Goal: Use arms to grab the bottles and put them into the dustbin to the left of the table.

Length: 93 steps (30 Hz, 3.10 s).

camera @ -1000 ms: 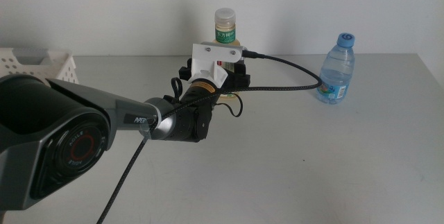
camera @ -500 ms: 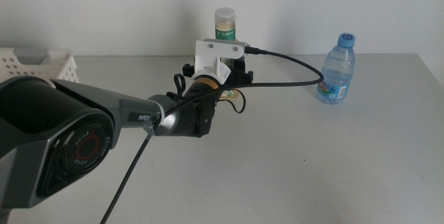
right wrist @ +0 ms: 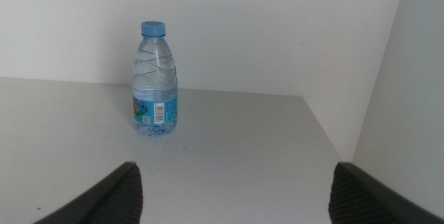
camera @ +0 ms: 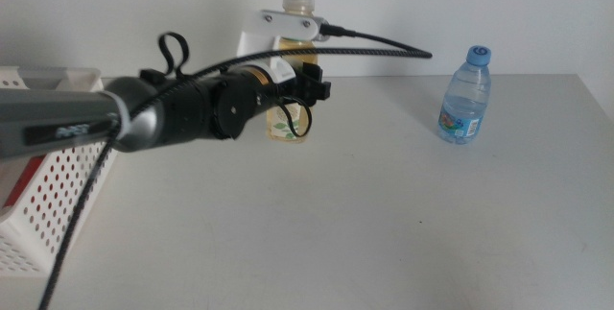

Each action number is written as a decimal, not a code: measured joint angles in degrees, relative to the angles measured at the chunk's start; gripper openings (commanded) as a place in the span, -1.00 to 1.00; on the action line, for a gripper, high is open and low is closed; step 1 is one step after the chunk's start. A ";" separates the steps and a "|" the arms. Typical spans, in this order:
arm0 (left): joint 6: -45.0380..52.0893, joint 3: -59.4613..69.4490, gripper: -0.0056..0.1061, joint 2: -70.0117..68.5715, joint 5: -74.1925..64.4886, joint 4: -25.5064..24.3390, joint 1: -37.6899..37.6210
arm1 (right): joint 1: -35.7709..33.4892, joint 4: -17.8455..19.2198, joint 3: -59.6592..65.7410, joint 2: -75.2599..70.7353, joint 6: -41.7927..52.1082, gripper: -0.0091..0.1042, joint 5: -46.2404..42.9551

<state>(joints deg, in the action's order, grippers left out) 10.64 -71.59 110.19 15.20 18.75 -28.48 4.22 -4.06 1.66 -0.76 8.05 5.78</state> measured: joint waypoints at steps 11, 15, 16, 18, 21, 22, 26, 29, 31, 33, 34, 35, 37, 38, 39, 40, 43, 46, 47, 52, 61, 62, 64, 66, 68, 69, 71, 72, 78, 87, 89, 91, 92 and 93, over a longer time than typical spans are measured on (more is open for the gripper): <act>1.50 -8.20 -0.93 -17.54 -44.09 -2.95 13.68 | 0.00 0.00 0.00 0.00 0.00 0.83 0.00; 1.50 -16.72 -0.93 -17.61 -62.57 -3.77 22.24 | 0.00 0.00 0.00 0.00 0.00 0.83 0.00; 1.50 -19.05 -0.93 -17.56 -65.89 -4.04 24.06 | 0.00 0.00 0.00 0.00 0.00 0.83 0.00; 1.50 -23.37 -0.93 -17.56 -73.16 -4.54 28.44 | 0.00 0.00 0.00 0.00 0.00 0.83 0.00; 1.50 -27.71 -0.93 -17.43 -80.01 -5.93 34.23 | 0.00 0.00 0.00 0.00 0.00 0.83 0.00; 1.50 -28.43 -0.93 -17.35 -81.62 -6.65 35.56 | 0.00 0.00 0.00 0.00 0.00 0.83 0.00; 1.69 -29.20 -0.93 -15.68 -86.60 -10.36 40.89 | 0.00 0.00 0.00 0.00 0.00 0.83 0.00; 2.34 -29.20 -0.93 -13.38 -88.62 -12.45 43.32 | 0.00 0.00 0.00 0.00 0.00 0.83 0.00; 2.51 -29.20 -0.93 -11.65 -88.62 -13.22 44.54 | 0.00 0.00 0.00 0.00 0.00 0.83 0.00; 2.56 -29.20 -0.93 -9.52 -88.21 -13.94 45.06 | 0.00 0.00 0.00 0.00 0.00 0.83 0.00; 2.56 -29.20 -0.93 -8.39 -88.02 -14.69 45.06 | 0.00 0.00 0.00 0.00 0.00 0.83 0.00; 2.56 -29.20 -0.93 -7.48 -87.95 -15.39 45.06 | 0.00 0.00 0.00 0.00 0.00 0.83 0.00; 2.18 -29.20 -0.93 -5.19 -87.67 -17.04 45.06 | 0.00 0.00 0.00 0.00 0.00 0.83 0.00; 2.03 -29.20 -0.93 -4.32 -87.58 -17.56 45.06 | 0.00 0.00 0.00 0.00 0.00 0.83 0.00; 2.00 -29.20 -0.93 -3.22 -87.42 -18.33 45.06 | 0.00 0.00 0.00 0.00 0.00 0.83 0.00; 1.88 -29.20 -0.93 -2.14 -87.27 -19.23 45.06 | 0.00 0.00 0.00 0.00 0.00 0.83 0.00; 1.88 -29.20 -0.92 0.79 -86.85 -21.55 45.06 | 0.00 0.00 0.00 0.00 0.00 0.83 0.00; 1.88 -29.20 -0.80 2.97 -86.51 -23.12 45.06 | 0.00 0.00 0.00 0.00 0.00 0.83 0.00; 1.88 -29.20 -0.73 3.36 -86.46 -23.39 45.06 | 0.00 0.00 0.00 0.00 0.00 0.83 0.00; 2.77 -29.20 -0.13 4.42 -86.53 -23.33 45.06 | 0.00 0.00 0.00 0.00 0.00 0.83 0.00; 6.43 -29.94 0.78 4.22 -86.18 -19.40 44.15 | 0.00 0.00 0.00 0.00 0.00 0.83 0.00; 5.99 -30.09 0.78 4.13 -86.17 -19.86 43.73 | 0.00 0.00 0.00 0.00 0.00 0.83 0.00; 4.95 -30.20 0.78 3.42 -86.07 -20.86 42.83 | 0.00 0.00 0.00 0.00 0.00 0.83 0.00; 3.72 -30.20 0.78 2.30 -86.07 -21.67 42.05 | 0.00 0.00 0.00 0.00 0.00 0.83 0.00; 2.19 -30.20 0.78 0.50 -86.07 -21.99 41.14 | 0.00 0.00 0.00 0.00 0.00 0.83 0.00; 1.04 -30.20 0.78 -0.73 -86.07 -22.06 40.51 | 0.00 0.00 0.00 0.00 0.00 0.83 0.00; -1.45 -30.20 0.78 -3.62 -86.14 -22.06 38.92 | 0.00 0.00 0.00 0.00 0.00 0.83 0.00; -2.74 -30.20 0.78 -5.17 -86.27 -22.06 37.85 | 0.00 0.00 0.00 0.00 0.00 0.83 0.00; -4.56 -28.89 0.78 -14.80 -86.31 -19.86 28.63 | 0.00 0.00 0.00 0.00 0.00 0.83 0.00; -1.38 -11.12 0.78 -34.42 -75.17 -13.14 14.48 | 0.00 0.00 0.00 0.00 0.00 0.83 0.00; -1.38 -7.34 0.78 -38.82 -72.79 -12.58 12.04 | 0.00 0.00 0.00 0.00 0.00 0.83 0.00; -1.38 -3.47 0.78 -42.91 -70.17 -12.19 10.09 | 0.00 0.00 0.00 0.00 0.00 0.83 0.00; -1.38 -2.12 0.78 -44.41 -69.44 -12.14 9.49 | 0.00 0.00 0.00 0.00 0.00 0.83 0.00; -1.38 -0.70 0.78 -46.15 -69.04 -12.07 8.99 | 0.00 0.00 0.00 0.00 0.00 0.83 0.00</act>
<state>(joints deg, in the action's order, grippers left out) 9.27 -72.29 64.04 -53.85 6.68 -19.49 4.22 -4.06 1.66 -0.76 8.05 5.78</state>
